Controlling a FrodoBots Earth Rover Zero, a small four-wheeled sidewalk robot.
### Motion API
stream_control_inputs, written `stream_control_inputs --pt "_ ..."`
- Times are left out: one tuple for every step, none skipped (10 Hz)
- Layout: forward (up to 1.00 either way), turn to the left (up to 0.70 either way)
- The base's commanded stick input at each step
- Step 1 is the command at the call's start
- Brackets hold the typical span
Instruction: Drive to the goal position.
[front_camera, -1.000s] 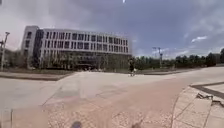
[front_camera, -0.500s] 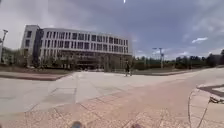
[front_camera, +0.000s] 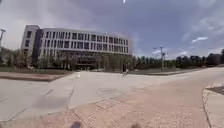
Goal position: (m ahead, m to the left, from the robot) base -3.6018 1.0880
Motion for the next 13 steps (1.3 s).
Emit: stream_control_inputs --pt "0.70 0.35" --pt "0.70 0.35" --pt "0.70 0.19" --pt "0.70 0.08" --pt "0.70 0.00" --pt "0.70 0.00" --pt "0.70 0.00" --pt "0.70 0.00" --pt "0.70 0.00" --pt "0.70 0.00" --pt "0.70 0.00" --pt "0.70 0.00" --pt "0.70 0.00"
